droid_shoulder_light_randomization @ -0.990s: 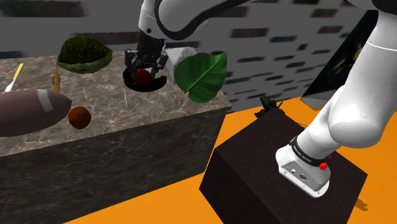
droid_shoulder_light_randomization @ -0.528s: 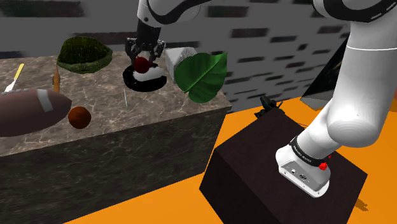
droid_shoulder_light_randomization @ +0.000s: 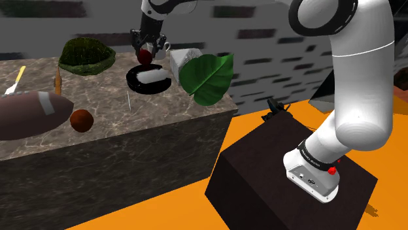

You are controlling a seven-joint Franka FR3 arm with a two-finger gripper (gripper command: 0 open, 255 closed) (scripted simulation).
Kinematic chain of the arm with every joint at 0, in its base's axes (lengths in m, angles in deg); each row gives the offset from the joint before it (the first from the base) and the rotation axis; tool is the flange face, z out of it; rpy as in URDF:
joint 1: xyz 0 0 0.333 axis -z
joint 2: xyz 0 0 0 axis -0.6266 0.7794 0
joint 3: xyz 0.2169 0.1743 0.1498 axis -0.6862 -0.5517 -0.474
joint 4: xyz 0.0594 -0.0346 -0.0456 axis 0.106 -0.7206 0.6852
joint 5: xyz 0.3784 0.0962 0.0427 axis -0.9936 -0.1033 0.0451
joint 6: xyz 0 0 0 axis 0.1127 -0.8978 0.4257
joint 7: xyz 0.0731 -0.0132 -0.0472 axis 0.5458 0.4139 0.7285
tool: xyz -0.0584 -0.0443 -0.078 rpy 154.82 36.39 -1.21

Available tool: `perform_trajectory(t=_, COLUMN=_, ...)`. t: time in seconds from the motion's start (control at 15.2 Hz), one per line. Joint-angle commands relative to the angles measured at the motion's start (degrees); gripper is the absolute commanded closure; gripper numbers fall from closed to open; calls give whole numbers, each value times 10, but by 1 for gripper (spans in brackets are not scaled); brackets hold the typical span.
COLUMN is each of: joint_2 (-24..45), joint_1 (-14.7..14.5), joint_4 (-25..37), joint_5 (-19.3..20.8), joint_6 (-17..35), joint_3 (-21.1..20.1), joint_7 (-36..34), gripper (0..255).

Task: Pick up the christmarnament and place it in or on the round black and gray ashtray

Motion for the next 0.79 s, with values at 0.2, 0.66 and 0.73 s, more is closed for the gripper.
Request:
perform_trajectory(t=0.2, joint_2=17, joint_1=2, joint_4=-10, joint_5=1, joint_6=25, joint_3=2, joint_7=7, gripper=255)
perform_trajectory(t=0.66, joint_2=32, joint_1=2, joint_4=-31, joint_5=2, joint_6=61, joint_3=3, joint_7=12, gripper=255)
perform_trajectory(t=0.73, joint_2=32, joint_1=2, joint_4=-31, joint_5=2, joint_6=61, joint_3=3, joint_7=12, gripper=255)
